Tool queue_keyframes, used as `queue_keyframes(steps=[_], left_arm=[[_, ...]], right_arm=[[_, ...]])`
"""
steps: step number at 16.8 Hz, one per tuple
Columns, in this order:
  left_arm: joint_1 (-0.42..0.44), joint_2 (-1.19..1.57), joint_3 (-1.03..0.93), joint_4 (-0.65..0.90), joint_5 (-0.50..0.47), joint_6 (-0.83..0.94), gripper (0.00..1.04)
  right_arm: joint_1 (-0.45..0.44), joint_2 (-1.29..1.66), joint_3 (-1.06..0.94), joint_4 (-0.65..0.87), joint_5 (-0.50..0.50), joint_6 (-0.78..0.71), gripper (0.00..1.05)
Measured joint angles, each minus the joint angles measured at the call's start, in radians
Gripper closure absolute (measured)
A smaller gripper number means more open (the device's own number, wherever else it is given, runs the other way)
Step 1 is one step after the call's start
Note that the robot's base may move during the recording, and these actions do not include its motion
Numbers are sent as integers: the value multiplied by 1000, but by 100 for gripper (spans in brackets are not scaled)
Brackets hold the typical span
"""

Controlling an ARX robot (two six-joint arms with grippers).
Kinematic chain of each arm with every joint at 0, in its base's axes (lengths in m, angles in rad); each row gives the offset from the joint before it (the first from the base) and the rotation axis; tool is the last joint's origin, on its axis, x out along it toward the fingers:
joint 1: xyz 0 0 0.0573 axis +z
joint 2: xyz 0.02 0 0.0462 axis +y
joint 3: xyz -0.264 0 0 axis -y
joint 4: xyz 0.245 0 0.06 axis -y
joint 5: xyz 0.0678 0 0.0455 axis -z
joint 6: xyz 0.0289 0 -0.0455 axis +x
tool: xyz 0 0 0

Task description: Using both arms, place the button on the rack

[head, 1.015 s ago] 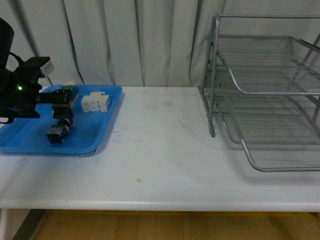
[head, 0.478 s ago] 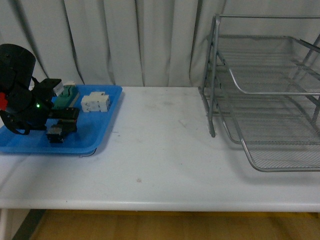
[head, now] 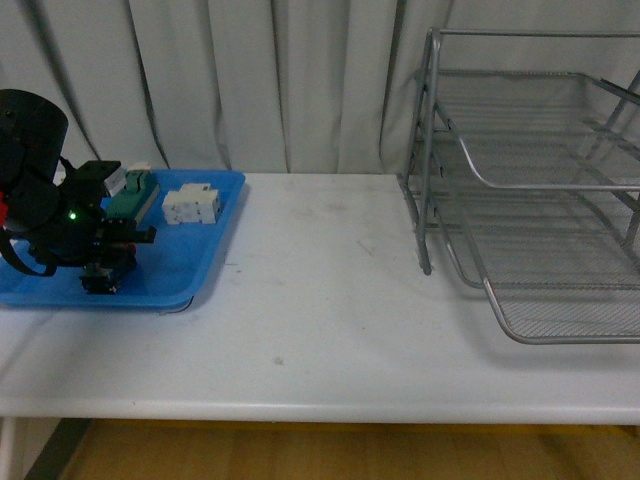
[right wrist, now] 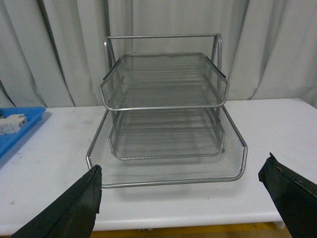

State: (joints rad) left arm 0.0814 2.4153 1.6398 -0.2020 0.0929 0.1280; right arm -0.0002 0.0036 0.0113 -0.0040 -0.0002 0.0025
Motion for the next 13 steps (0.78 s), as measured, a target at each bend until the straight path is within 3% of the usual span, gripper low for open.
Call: queue_keyframes(steps=[3, 7, 9, 11, 12, 13], left_arm=[[-22, -177, -207, 89, 10, 3, 69], [-55, -694, -606, 232, -2, 11, 69], [-70, -959, -828, 172, -64, 3, 69], [-88, -1079, -917, 121, -106, -3, 69], [-154, -1377, -1040, -21, -186, -48, 69], [-158, -1402, -1044, -25, -185, -52, 69]], right_arm=[[0, 0, 0, 0, 0, 0, 6], [0, 0, 0, 0, 0, 0, 6], [0, 0, 0, 0, 0, 0, 6], [0, 0, 0, 0, 0, 0, 6], [0, 0, 0, 0, 0, 0, 6], [0, 0, 0, 0, 0, 0, 6]])
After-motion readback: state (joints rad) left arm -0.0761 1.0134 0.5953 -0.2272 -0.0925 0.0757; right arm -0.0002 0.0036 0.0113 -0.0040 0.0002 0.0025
